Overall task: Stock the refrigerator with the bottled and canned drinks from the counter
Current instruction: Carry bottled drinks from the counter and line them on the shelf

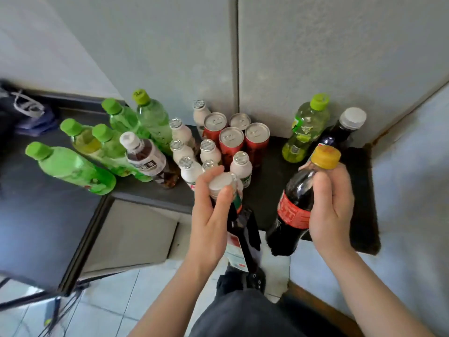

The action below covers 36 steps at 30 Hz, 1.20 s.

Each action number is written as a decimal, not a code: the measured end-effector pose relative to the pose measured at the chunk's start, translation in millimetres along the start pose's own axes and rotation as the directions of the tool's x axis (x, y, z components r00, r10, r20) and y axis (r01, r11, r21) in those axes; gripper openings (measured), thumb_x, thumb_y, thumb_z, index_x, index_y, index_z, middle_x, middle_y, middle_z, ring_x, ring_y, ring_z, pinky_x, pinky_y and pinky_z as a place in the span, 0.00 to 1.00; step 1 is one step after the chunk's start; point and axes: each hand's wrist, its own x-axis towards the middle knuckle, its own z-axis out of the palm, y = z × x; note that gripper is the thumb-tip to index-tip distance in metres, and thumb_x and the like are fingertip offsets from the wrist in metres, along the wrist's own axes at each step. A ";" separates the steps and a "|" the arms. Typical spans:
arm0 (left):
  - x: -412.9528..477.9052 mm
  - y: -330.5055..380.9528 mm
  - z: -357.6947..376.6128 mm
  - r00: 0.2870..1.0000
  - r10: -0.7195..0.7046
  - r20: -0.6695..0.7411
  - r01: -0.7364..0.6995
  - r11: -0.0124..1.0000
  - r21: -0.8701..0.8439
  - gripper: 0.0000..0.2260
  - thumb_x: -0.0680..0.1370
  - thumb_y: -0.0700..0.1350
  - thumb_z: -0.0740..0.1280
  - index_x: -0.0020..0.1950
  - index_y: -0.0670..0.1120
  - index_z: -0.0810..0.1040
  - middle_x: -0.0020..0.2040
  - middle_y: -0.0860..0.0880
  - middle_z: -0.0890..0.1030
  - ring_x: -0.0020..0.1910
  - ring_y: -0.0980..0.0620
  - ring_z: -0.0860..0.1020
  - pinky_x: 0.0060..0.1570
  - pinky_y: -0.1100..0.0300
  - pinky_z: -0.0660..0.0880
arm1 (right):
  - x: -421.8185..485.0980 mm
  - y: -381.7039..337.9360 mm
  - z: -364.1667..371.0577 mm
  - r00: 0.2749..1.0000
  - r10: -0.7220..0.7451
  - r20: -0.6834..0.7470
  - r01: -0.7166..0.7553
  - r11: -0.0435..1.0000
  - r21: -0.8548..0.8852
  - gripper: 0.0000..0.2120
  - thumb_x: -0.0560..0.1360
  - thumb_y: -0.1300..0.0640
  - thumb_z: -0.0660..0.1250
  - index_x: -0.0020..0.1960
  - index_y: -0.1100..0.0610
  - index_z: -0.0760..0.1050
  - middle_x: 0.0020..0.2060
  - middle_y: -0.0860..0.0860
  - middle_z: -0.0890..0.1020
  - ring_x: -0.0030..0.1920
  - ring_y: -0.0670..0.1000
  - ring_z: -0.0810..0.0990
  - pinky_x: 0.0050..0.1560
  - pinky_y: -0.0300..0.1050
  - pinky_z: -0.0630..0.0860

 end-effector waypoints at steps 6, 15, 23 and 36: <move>-60.0 -31.2 -55.5 0.964 -0.146 -0.225 0.145 0.989 -0.021 0.11 0.74 0.57 0.62 0.56 0.63 0.73 0.49 0.51 0.79 0.50 0.50 0.79 0.50 0.58 0.77 | -32.8 5.8 52.4 0.959 -0.095 0.266 0.090 0.995 0.032 0.09 0.78 0.55 0.54 0.49 0.57 0.72 0.37 0.46 0.75 0.41 0.39 0.74 0.46 0.30 0.69; -145.4 -55.0 -127.3 0.732 -0.241 -0.637 0.237 0.967 -0.092 0.11 0.73 0.56 0.64 0.56 0.60 0.74 0.48 0.49 0.81 0.49 0.50 0.81 0.47 0.60 0.77 | -101.4 -7.2 131.9 0.715 0.026 0.699 -0.064 0.998 0.028 0.07 0.78 0.49 0.55 0.44 0.48 0.70 0.35 0.46 0.75 0.37 0.45 0.74 0.41 0.39 0.70; -238.7 -58.3 -202.9 0.513 -0.229 -0.827 0.180 0.971 -0.157 0.09 0.75 0.55 0.65 0.54 0.61 0.74 0.43 0.53 0.82 0.43 0.56 0.82 0.40 0.66 0.77 | -188.0 -54.2 199.1 0.493 -0.012 0.870 -0.025 0.999 0.028 0.09 0.76 0.45 0.56 0.45 0.46 0.71 0.37 0.44 0.76 0.39 0.44 0.75 0.41 0.34 0.70; -524.1 -77.1 -386.5 -0.009 -0.092 -0.996 0.222 0.971 -0.091 0.11 0.73 0.57 0.65 0.55 0.63 0.73 0.47 0.61 0.80 0.46 0.60 0.79 0.43 0.69 0.75 | -494.6 -175.1 336.7 0.104 -0.137 0.985 -0.121 0.981 0.149 0.11 0.74 0.43 0.56 0.43 0.49 0.70 0.35 0.39 0.75 0.37 0.39 0.71 0.40 0.35 0.68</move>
